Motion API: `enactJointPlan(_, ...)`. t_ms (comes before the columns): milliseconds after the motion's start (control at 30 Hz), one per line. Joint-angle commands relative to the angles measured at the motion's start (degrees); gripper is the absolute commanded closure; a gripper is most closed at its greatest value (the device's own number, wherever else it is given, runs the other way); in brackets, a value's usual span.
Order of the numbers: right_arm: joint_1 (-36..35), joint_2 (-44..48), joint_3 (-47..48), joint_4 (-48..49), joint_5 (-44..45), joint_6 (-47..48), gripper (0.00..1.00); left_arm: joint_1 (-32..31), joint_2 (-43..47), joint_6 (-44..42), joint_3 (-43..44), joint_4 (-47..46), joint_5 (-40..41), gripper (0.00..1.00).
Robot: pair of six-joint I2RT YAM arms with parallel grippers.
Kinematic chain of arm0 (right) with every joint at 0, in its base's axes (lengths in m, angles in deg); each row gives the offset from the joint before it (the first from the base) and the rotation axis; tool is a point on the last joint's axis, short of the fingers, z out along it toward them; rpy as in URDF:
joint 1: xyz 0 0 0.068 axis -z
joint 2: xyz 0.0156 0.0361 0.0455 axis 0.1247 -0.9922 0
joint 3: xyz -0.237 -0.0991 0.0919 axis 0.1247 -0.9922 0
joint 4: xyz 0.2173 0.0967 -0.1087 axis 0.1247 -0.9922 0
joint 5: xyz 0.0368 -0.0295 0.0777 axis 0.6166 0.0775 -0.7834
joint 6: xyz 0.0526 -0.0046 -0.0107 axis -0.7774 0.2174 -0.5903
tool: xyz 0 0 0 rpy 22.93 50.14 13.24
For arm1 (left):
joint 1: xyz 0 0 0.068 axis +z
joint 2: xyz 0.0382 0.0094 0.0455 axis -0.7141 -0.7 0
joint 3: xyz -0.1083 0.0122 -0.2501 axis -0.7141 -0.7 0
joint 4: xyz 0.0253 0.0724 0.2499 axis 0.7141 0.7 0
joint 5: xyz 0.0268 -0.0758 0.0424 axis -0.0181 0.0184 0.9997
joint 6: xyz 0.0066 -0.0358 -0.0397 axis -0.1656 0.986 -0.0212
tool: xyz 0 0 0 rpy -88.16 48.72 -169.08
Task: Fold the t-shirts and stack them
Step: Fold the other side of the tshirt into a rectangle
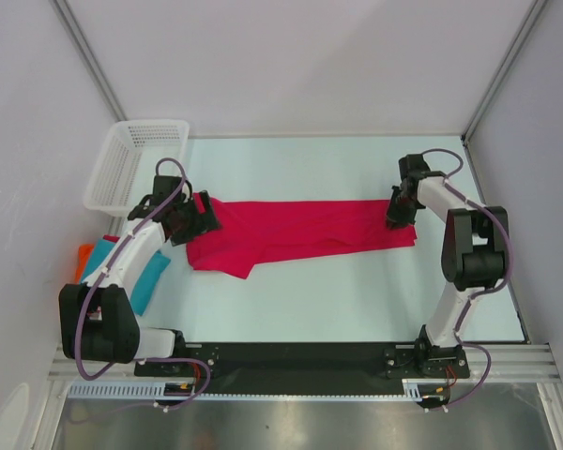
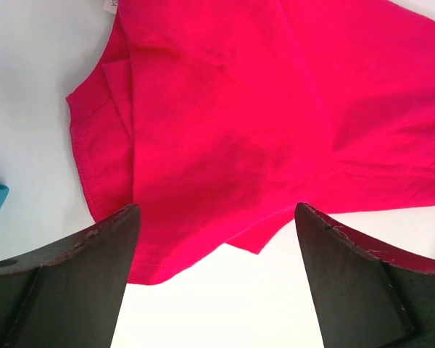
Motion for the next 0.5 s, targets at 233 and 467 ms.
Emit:
enactJointPlan(233, -0.9, 11.9, -7.7, -0.9, 0.6, 0.2, 0.78, 0.5, 2.0, -1.1, -0.6, -1.5, -1.8, 0.07)
enactJointPlan(467, -1.0, 6.9, -1.3, -1.2, 0.6, -0.1, 0.78, 0.6, 2.5, -1.0, -0.6, -1.3, -2.1, 0.07)
